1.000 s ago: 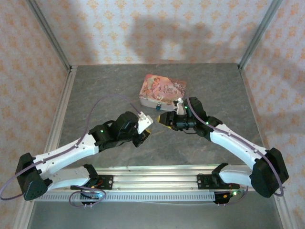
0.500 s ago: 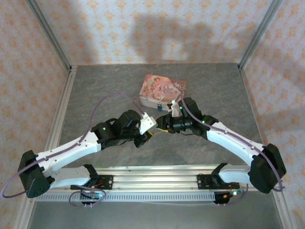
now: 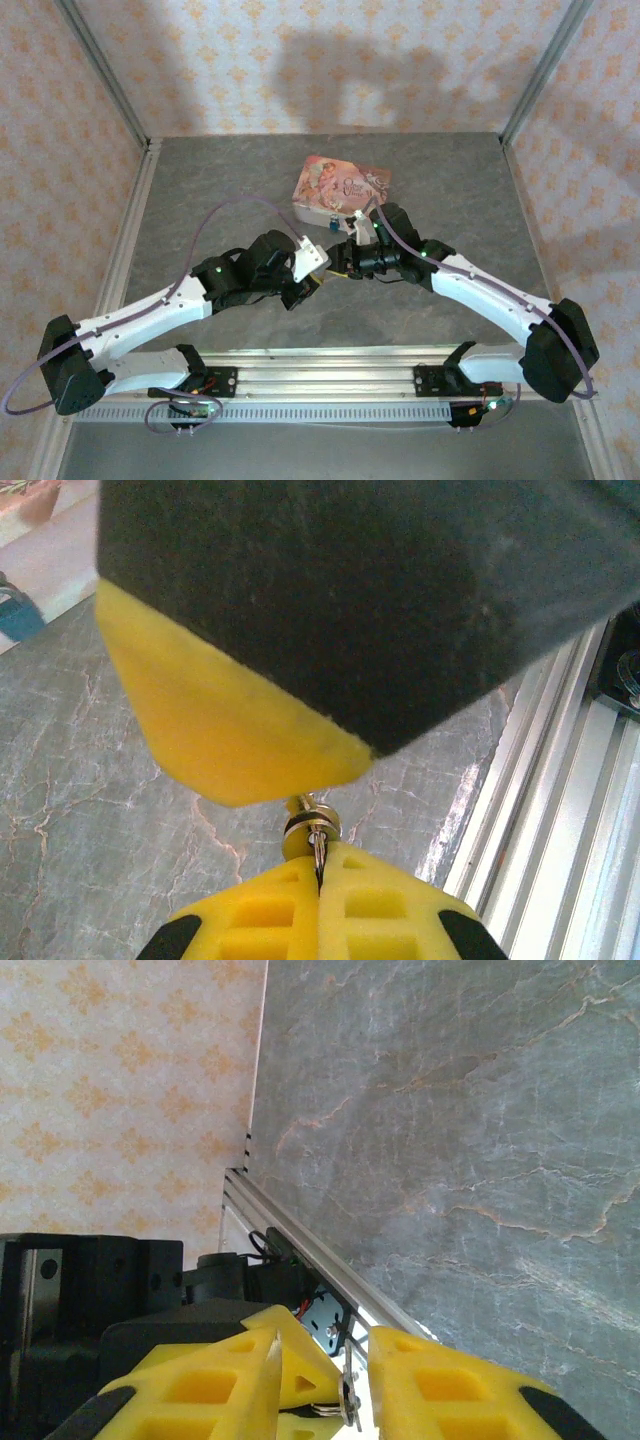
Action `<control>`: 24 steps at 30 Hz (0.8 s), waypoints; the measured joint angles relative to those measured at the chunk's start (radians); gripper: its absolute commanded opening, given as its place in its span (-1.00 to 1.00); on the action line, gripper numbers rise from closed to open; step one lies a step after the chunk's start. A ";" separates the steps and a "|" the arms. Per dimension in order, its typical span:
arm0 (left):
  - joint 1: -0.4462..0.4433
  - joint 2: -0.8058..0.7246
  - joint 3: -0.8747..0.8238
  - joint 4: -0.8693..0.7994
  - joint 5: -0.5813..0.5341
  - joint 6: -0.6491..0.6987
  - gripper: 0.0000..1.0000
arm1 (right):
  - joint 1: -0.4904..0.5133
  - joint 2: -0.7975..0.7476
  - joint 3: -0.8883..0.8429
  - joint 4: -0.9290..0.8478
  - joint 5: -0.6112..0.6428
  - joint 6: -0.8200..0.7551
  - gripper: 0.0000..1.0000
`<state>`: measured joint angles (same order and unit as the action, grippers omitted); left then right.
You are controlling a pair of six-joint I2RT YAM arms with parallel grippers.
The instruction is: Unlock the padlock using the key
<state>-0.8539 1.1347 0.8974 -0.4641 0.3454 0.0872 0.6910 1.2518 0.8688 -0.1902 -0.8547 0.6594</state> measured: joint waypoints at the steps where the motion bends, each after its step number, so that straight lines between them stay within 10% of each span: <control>1: 0.003 -0.001 0.000 0.000 0.000 0.000 -1.00 | 0.001 0.002 0.000 -0.003 -0.001 0.000 -0.41; 6: 0.006 -0.011 0.000 0.000 0.000 -0.003 -1.00 | 0.003 0.019 0.001 -0.026 -0.003 -0.006 -0.50; 11: 0.006 -0.019 -0.001 0.000 0.000 -0.008 -1.00 | 0.003 0.028 0.004 -0.033 -0.010 -0.005 -1.00; 17: 0.006 -0.034 -0.014 0.004 -0.011 -0.019 -1.00 | 0.005 0.034 0.013 -0.027 -0.009 -0.010 -1.00; 24: 0.012 -0.093 -0.055 0.009 -0.100 -0.131 0.33 | 0.012 0.023 0.022 -0.069 0.118 -0.094 -1.00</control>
<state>-0.8417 1.0412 0.8421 -0.4549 0.2459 -0.0437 0.7033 1.2747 0.8909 -0.2588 -0.7364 0.5652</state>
